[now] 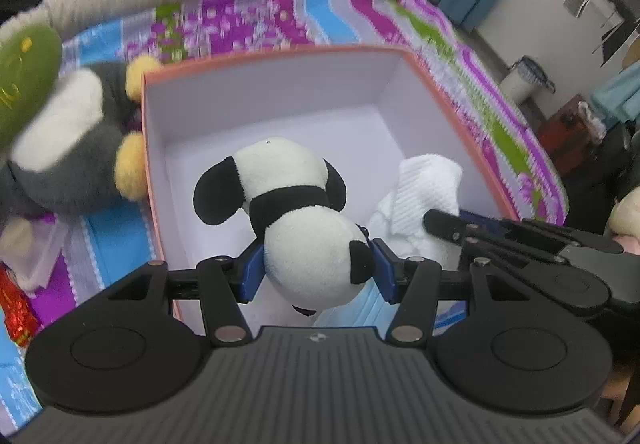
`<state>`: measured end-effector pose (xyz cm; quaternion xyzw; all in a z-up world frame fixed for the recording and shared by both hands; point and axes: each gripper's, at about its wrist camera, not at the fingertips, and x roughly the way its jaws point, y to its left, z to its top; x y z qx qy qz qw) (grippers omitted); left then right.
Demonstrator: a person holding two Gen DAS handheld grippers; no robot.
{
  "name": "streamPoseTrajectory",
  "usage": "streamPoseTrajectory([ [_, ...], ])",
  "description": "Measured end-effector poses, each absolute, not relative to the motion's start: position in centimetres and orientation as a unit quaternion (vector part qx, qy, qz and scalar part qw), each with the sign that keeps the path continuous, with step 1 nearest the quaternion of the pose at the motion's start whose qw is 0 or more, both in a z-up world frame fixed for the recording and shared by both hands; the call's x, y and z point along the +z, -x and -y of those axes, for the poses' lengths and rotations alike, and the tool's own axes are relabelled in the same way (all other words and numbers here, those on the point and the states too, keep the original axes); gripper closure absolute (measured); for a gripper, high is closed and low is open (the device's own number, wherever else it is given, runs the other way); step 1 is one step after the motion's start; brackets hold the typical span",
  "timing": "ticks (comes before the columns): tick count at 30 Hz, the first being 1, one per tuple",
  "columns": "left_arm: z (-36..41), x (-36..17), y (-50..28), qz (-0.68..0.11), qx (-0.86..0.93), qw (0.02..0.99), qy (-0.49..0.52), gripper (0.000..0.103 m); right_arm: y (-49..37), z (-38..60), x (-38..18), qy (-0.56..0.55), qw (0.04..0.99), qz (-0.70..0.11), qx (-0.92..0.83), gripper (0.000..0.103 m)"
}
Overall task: Organize soft objects
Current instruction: 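Carry both items over the box and open both grippers to drop them in, then withdraw both open tools from the box back toward the pile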
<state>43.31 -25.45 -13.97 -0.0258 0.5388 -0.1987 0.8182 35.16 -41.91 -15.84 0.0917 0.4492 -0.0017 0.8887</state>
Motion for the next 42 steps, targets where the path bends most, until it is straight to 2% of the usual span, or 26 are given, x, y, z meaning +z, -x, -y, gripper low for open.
streamPoseTrajectory([
  [3,25.8,-14.5,-43.2,-0.541,-0.199,0.817,0.012,0.041,-34.8,42.4,-16.3,-0.094,0.887,-0.452,0.004,0.088],
  [5,25.8,-14.7,-43.4,-0.543,-0.198,0.816,0.011,0.038,-34.9,42.7,-16.5,-0.095,0.884,-0.458,0.0,0.082],
  [7,25.6,-14.3,-43.5,-0.54,-0.199,0.818,0.019,0.037,-35.0,43.0,-16.4,-0.097,0.884,-0.457,-0.006,0.063],
  [16,23.6,-10.4,-40.6,-0.482,-0.206,0.851,-0.006,0.037,-32.3,42.4,-12.6,-0.086,0.916,-0.392,0.009,0.065],
  [27,17.6,-5.0,-34.7,-0.386,-0.197,0.901,0.007,0.037,-26.1,37.7,-7.0,-0.073,0.953,-0.288,0.055,0.065],
  [36,12.3,-2.3,-27.1,-0.302,-0.181,0.936,0.014,0.037,-20.9,33.9,-6.4,-0.087,0.959,-0.252,0.095,0.065],
  [42,9.7,-2.8,-23.3,-0.293,-0.165,0.941,0.029,0.037,-18.3,32.0,-7.5,-0.093,0.956,-0.255,0.111,0.065],
])
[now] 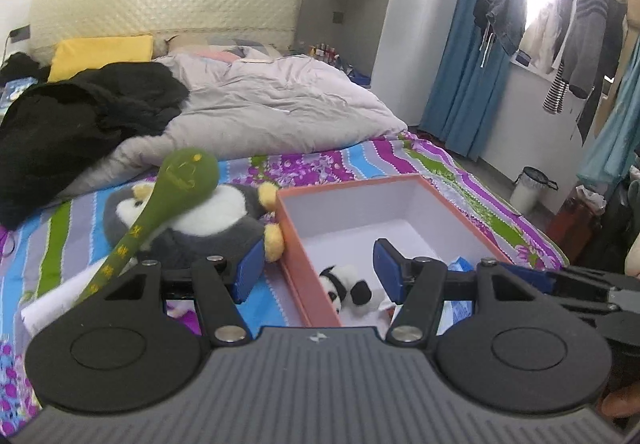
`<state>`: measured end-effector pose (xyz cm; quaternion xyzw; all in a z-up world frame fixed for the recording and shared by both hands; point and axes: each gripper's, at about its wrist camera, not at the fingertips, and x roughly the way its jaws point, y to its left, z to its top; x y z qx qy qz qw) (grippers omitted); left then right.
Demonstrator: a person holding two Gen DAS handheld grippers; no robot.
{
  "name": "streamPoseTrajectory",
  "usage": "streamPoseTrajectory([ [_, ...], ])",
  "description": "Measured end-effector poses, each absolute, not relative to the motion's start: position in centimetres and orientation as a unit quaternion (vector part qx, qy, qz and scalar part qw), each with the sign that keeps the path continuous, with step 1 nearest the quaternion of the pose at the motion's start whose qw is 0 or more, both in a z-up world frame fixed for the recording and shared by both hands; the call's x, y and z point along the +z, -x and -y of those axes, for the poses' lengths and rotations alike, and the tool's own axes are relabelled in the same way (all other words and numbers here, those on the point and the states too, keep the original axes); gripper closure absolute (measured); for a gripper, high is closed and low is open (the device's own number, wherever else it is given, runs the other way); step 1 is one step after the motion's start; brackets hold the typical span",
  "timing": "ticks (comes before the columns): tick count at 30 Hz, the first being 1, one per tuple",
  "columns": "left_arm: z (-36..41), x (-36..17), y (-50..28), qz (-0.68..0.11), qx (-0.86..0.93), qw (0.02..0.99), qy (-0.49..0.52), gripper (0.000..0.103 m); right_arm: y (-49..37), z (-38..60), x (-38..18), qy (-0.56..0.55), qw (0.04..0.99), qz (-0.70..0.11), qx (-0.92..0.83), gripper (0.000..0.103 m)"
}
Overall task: Organize soft objects
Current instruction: 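Withdraw both open tools from the box back toward the pile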
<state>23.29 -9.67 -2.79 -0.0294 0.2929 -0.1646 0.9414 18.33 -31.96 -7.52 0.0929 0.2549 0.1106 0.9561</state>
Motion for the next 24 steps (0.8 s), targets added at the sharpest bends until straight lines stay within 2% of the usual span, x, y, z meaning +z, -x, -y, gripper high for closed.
streamPoseTrajectory([
  [24,-0.8,-11.3,-12.9,-0.339,-0.046,0.937,0.076,0.037,-11.7,22.8,-12.7,-0.053,0.936,-0.304,0.168,0.065],
])
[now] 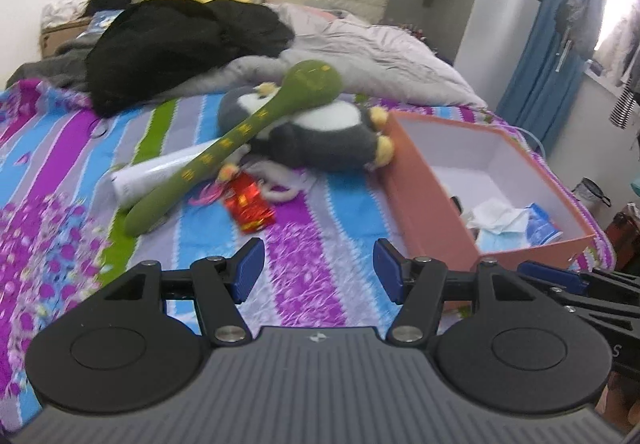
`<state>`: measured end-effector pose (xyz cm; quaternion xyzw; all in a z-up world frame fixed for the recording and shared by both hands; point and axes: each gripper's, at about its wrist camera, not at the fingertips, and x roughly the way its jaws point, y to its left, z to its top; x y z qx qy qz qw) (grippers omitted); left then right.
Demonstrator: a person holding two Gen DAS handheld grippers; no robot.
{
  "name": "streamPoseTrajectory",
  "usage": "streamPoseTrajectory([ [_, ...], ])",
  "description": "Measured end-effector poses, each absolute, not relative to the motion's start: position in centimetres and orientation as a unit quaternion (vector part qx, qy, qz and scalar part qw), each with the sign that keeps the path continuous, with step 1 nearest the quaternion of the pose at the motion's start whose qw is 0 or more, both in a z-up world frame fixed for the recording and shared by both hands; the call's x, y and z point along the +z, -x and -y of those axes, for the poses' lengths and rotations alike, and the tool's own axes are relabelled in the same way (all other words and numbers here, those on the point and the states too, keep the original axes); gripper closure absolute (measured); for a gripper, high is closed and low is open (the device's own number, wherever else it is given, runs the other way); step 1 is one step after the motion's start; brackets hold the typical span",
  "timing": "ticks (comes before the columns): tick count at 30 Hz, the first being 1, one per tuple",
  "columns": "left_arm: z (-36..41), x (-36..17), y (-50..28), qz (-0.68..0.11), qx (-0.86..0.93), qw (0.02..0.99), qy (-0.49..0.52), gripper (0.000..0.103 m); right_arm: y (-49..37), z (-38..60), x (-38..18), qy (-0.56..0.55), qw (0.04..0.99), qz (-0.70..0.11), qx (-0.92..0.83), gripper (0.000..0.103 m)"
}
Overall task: Organize soft objects
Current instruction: 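Withdraw both open tools from the box back toward the pile, then move the left tool to the red tea packet while the right tool approaches the clear bag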
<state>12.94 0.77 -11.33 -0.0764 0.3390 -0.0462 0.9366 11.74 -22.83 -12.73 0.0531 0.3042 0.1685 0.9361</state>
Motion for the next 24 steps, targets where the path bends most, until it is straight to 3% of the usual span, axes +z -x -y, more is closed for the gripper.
streamPoseTrajectory([
  [11,-3.8,-15.6,-13.8,-0.372,-0.013,0.92,0.126,0.036,-14.0,19.5,-15.3,0.004,0.926,-0.33,0.183,0.065],
  [22,-6.2,-20.9,-22.3,-0.394,-0.003,0.902,0.176,0.034,-21.2,15.8,-18.5,0.072,0.926,-0.32,0.188,0.065],
  [24,-6.4,-21.5,-23.8,-0.389,0.0,0.903,0.18,0.029,-22.7,15.1,-19.2,0.085,0.925,-0.317,0.191,0.065],
])
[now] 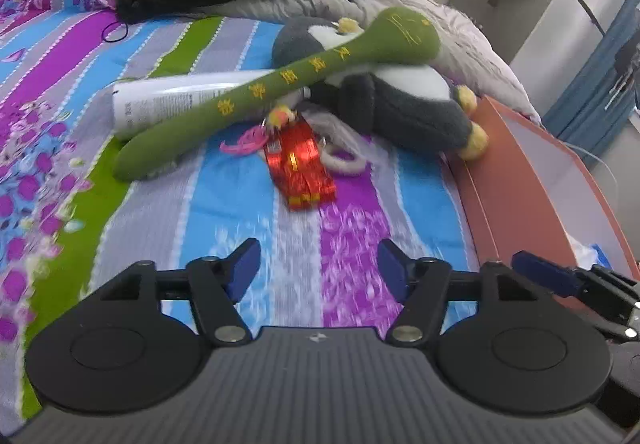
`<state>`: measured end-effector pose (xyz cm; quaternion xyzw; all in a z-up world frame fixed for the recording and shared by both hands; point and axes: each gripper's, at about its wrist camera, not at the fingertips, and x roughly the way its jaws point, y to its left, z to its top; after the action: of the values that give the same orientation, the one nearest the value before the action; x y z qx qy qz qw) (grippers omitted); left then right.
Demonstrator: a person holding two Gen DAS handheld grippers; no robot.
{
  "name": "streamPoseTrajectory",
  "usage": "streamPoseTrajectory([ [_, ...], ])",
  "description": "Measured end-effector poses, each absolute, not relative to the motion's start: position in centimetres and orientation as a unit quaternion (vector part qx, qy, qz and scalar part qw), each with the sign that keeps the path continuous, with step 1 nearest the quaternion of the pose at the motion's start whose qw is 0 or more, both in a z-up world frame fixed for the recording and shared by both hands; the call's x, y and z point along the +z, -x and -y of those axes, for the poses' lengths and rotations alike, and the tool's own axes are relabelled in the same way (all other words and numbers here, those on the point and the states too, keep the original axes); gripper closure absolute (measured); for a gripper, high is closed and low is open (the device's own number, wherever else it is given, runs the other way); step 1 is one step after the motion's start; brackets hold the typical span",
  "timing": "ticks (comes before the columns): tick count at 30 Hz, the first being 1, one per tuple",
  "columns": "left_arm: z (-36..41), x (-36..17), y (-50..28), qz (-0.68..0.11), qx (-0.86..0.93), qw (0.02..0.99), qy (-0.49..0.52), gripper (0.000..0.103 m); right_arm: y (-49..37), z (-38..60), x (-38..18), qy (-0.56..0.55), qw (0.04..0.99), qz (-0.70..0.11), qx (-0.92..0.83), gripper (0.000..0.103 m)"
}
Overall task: Organize soft objects
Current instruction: 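Move the left tool to the red tea packet while the right tool approaches the clear bag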
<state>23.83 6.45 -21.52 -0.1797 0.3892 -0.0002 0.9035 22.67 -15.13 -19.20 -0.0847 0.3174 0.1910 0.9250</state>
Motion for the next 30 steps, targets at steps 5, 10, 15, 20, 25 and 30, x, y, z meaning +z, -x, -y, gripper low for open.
streamPoseTrajectory([
  [5,-7.5,-23.1,-27.6,-0.394,-0.002,0.893,0.216,0.029,-26.3,13.4,-20.9,0.108,0.921,-0.318,0.196,0.066],
  [10,-8.3,-24.7,-30.9,-0.402,0.003,0.885,0.236,0.029,-29.2,11.5,-22.6,0.135,0.915,-0.317,0.211,0.066],
  [15,-9.4,-26.0,-33.2,-0.406,-0.003,0.876,0.261,0.029,-31.0,9.8,-23.8,0.189,0.913,-0.29,0.214,0.067],
  [20,-9.2,-26.9,-35.1,-0.414,-0.008,0.872,0.261,0.029,-32.7,9.1,-24.6,0.21,0.911,-0.282,0.216,0.067],
  [25,-9.0,-27.6,-36.3,-0.438,0.003,0.861,0.259,0.029,-33.9,8.3,-25.6,0.278,0.9,-0.257,0.215,0.068],
  [30,-8.8,-27.7,-37.0,-0.446,0.003,0.858,0.255,0.029,-34.7,8.1,-26.2,0.291,0.889,-0.253,0.247,0.071],
])
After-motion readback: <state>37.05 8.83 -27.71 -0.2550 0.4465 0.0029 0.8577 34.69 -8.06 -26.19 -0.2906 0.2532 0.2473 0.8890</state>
